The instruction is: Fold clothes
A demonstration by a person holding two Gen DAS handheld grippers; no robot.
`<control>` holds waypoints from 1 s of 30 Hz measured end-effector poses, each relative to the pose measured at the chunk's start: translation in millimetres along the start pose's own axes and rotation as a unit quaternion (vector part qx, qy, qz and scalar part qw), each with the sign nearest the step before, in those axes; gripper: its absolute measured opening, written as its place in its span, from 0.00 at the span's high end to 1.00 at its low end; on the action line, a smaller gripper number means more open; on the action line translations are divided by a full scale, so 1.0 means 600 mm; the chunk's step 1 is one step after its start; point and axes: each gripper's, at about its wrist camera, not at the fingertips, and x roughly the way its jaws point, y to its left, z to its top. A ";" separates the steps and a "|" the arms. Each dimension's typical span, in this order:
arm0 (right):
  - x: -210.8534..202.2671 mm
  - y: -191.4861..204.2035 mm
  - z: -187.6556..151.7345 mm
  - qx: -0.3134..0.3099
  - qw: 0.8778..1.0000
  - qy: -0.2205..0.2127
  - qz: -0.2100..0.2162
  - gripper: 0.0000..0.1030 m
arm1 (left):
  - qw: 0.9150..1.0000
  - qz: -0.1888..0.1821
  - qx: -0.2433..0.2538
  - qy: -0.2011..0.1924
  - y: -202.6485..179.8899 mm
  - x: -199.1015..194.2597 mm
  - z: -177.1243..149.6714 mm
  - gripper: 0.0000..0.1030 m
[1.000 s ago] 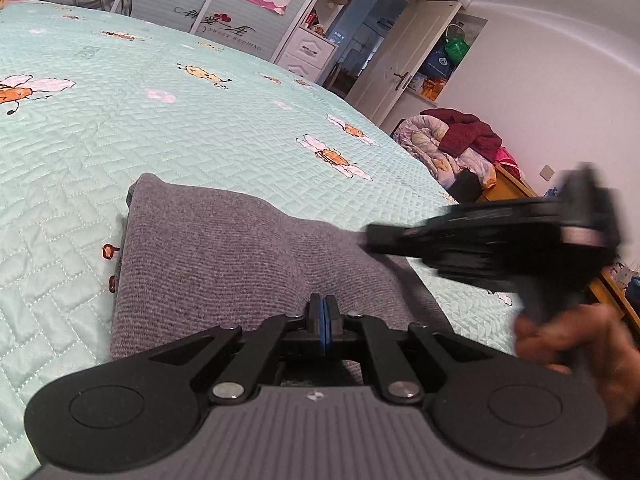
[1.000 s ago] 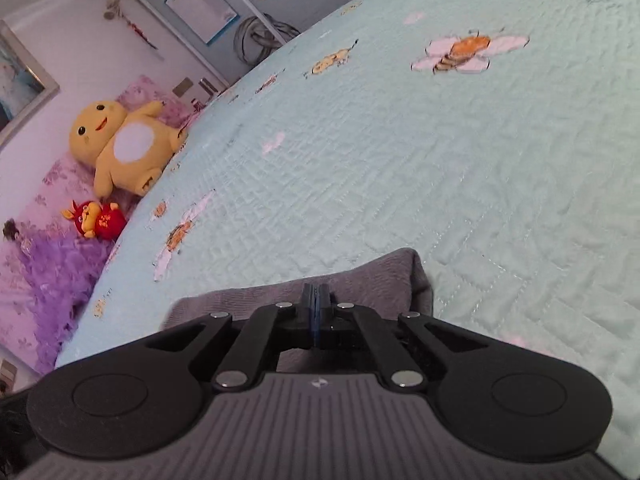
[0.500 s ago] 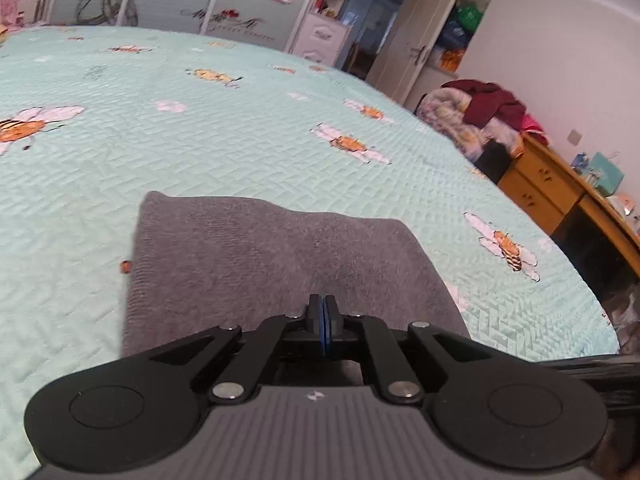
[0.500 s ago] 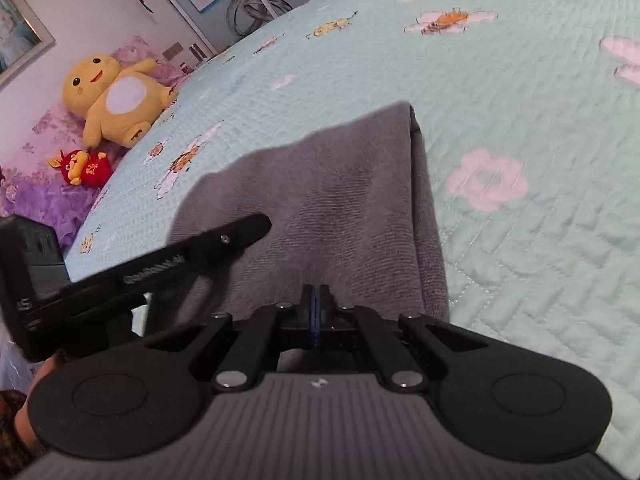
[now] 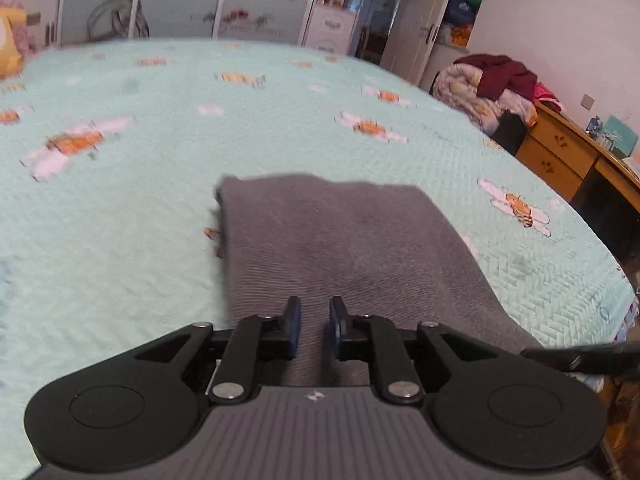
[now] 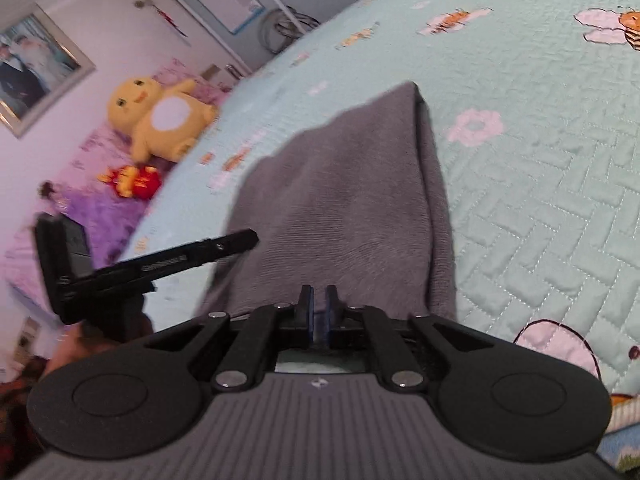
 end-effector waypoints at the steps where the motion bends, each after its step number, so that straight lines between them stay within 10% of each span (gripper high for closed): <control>1: -0.007 -0.003 -0.005 0.005 1.000 -0.002 0.004 0.93 | 1.000 -0.003 -0.007 -0.004 0.007 -0.016 -0.003 0.79; 6: -0.057 -0.025 -0.022 0.041 0.998 -0.055 0.004 0.67 | 0.992 -0.021 -0.122 0.007 0.056 -0.076 -0.051 0.73; 11: -0.067 -0.067 -0.033 0.110 0.991 -0.078 -0.008 0.65 | 0.978 -0.048 -0.200 0.037 0.069 -0.070 -0.083 0.72; 21: -0.026 -0.096 -0.033 0.191 0.981 -0.043 0.004 0.64 | 0.975 -0.049 -0.213 0.034 0.058 -0.051 -0.084 0.66; 26: -0.009 -0.097 -0.030 0.209 0.978 -0.023 0.011 0.65 | 0.982 -0.042 -0.181 0.033 0.058 -0.043 -0.071 0.89; 30: -0.020 -0.069 -0.021 0.133 0.991 -0.012 -0.018 0.85 | 0.992 -0.008 -0.121 0.030 0.053 -0.039 -0.063 0.89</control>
